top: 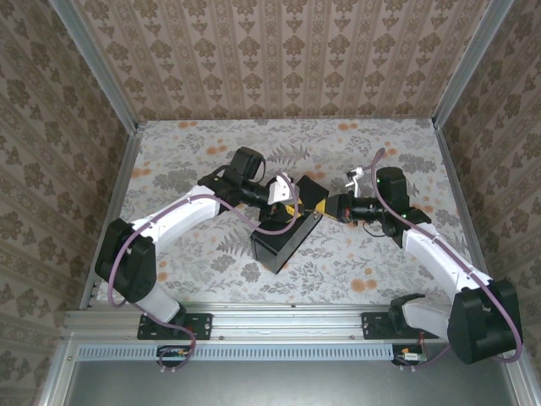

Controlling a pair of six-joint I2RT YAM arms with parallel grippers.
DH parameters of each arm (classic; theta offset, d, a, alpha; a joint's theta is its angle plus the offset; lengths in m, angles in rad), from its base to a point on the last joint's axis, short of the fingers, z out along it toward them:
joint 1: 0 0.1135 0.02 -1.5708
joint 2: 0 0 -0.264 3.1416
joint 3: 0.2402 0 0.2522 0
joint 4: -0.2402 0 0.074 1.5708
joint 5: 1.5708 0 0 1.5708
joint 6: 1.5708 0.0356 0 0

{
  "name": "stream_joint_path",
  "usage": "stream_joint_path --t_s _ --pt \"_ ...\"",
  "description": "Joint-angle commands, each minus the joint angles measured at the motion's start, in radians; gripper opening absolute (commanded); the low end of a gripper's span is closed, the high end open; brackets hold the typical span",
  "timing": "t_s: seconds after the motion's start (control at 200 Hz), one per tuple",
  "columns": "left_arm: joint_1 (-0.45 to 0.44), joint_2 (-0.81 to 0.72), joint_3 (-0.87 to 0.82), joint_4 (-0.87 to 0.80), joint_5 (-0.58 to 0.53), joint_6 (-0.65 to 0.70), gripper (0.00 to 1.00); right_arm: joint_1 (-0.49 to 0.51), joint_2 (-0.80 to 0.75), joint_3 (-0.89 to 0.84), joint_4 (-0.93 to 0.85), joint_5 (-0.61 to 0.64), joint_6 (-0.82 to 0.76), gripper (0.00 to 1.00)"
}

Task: Unlock the padlock with the key

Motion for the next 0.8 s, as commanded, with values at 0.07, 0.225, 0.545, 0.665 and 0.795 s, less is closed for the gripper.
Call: stream_joint_path --t_s 0.07,0.225,0.545,0.665,0.795 --pt "-0.005 -0.039 -0.008 0.049 0.024 0.008 0.26 0.004 0.012 0.033 0.014 -0.024 -0.024 0.00" --pt "-0.004 -0.041 -0.011 0.049 0.028 0.008 0.26 0.005 0.020 0.034 0.013 -0.006 -0.021 0.00" --pt "-0.005 -0.041 -0.015 0.049 0.039 0.009 0.26 0.021 0.030 0.033 0.052 0.004 0.003 0.00" --pt "-0.006 -0.041 -0.011 0.050 0.039 0.009 0.26 0.034 0.044 0.036 0.068 0.008 0.013 0.00" --pt "-0.013 -0.043 -0.009 0.052 0.037 0.011 0.26 0.049 0.055 0.046 0.078 0.013 0.023 0.00"
